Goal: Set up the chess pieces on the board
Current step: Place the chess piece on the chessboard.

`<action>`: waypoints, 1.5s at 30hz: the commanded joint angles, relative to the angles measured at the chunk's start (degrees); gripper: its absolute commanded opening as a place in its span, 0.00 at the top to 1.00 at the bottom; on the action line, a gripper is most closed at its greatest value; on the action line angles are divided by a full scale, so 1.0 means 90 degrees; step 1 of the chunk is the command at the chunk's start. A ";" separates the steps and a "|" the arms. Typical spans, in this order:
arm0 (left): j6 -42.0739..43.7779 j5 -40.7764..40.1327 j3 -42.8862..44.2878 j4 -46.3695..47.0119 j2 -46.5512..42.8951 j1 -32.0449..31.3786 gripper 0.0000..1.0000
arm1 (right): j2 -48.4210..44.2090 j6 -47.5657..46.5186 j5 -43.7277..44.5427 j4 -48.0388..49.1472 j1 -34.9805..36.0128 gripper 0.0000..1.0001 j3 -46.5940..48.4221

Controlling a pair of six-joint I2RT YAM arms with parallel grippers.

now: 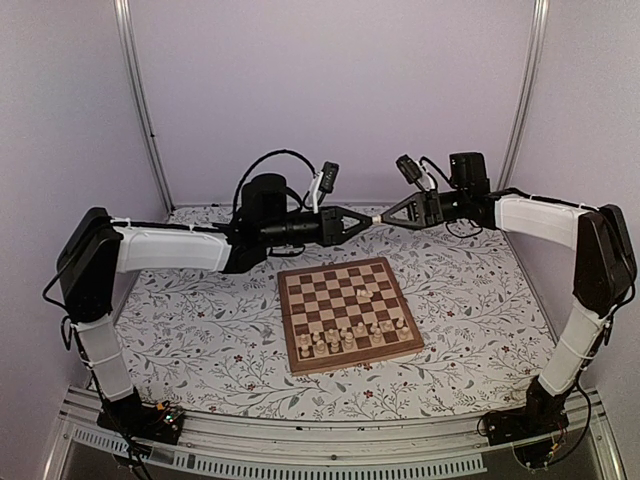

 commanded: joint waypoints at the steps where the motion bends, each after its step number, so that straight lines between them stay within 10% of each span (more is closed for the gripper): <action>1: 0.0824 -0.0335 0.0246 -0.0896 -0.0279 0.0070 0.67 | 0.0027 -0.1495 0.0814 -0.1980 0.0129 0.94 0.0891; 11: 0.2818 -0.1880 0.0710 -0.4047 -0.1608 0.0782 0.55 | -0.0499 -0.5412 0.3862 -0.5024 0.0701 0.95 0.1818; 17: 0.3567 -0.3007 0.0414 -0.4006 -0.1573 0.1204 0.50 | -0.0763 -0.6544 0.5604 -0.5614 0.1941 0.96 0.1314; 45: 0.3284 -0.2860 -0.0467 -0.3678 -0.2754 0.1769 0.53 | 0.0479 -0.7314 0.7943 -0.6594 0.3980 0.95 0.1140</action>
